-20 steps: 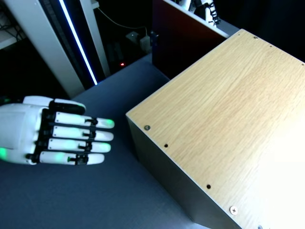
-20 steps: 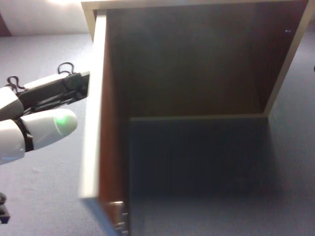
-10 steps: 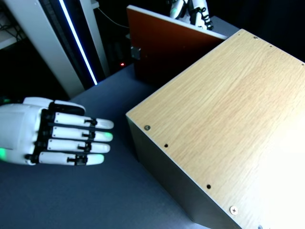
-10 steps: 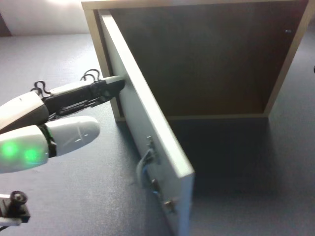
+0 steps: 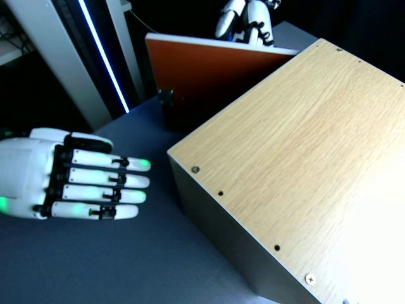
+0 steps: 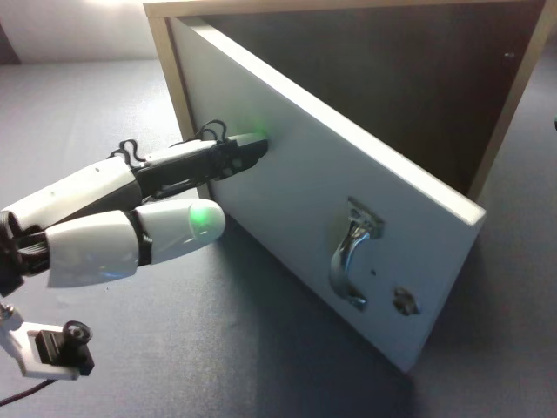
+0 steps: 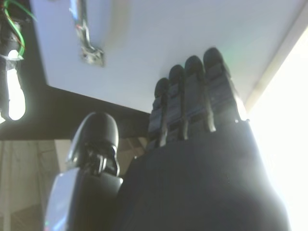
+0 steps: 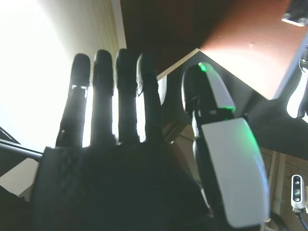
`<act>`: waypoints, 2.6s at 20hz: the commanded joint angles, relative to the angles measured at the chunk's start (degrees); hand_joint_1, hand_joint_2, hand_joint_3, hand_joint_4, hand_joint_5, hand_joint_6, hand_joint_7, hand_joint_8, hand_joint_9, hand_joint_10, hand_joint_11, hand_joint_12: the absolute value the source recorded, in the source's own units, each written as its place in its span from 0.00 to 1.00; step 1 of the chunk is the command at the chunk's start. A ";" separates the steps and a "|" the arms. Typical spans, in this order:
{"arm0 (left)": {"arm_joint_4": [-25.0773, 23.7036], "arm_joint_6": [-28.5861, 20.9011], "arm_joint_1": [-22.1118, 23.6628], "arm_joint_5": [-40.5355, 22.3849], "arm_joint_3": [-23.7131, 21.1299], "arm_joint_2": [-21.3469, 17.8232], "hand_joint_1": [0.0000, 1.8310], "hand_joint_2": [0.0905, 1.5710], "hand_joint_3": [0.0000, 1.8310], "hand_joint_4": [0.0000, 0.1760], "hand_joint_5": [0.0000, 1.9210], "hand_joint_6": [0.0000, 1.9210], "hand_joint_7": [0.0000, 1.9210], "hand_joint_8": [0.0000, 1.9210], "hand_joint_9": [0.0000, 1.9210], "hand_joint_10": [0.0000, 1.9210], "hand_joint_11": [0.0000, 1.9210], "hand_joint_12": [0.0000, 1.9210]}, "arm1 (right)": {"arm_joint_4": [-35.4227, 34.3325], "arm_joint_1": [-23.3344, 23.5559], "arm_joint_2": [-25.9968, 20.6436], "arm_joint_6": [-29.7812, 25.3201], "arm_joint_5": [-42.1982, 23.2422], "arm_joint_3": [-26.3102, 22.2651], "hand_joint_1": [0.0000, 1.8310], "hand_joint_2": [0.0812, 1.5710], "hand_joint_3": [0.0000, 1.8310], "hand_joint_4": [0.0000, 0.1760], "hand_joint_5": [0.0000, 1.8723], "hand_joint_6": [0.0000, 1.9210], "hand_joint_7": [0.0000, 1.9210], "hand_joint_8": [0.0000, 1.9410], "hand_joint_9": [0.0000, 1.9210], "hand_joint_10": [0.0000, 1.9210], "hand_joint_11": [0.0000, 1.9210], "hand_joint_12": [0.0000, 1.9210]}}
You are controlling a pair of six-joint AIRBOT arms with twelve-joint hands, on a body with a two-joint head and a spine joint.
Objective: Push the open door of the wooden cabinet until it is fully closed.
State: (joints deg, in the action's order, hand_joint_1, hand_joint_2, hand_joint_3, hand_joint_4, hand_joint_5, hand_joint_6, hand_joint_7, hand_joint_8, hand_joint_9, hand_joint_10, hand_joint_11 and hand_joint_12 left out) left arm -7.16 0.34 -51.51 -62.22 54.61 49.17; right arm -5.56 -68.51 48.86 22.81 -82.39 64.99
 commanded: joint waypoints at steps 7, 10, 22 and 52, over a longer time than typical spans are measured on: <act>0.95 -0.34 4.44 -2.59 3.52 3.14 0.12 0.95 0.00 0.00 0.09 0.00 0.09 0.00 0.08 0.00 0.09 0.03 | -1.81 0.32 0.06 -0.44 -7.15 0.35 0.32 0.85 0.00 0.00 0.26 0.00 0.23 0.00 0.20 0.00 0.01 0.40; 0.91 -0.34 5.84 -1.33 4.71 4.32 0.13 0.93 0.00 0.00 0.10 0.00 0.11 0.00 0.10 0.00 0.11 0.04 | -1.79 0.32 0.11 -0.44 -7.15 0.47 0.31 0.85 0.00 0.00 0.26 0.00 0.23 0.00 0.19 0.00 0.00 0.39; 1.00 -0.34 11.75 1.12 8.54 8.40 0.16 0.94 0.00 0.00 0.07 0.00 0.06 0.00 0.07 0.00 0.08 0.02 | -1.79 0.31 0.32 -0.55 -7.15 0.61 0.32 0.85 0.00 0.00 0.26 0.00 0.23 0.00 0.20 0.00 0.01 0.39; 23.16 -0.34 -13.87 -26.16 -4.77 -8.15 0.06 0.88 0.00 0.00 0.05 0.00 0.04 0.00 0.03 0.00 0.01 0.02 | -4.40 0.32 -0.33 -1.00 -14.06 0.36 0.27 0.87 0.00 0.00 0.21 0.00 0.21 0.00 0.21 0.01 0.07 0.34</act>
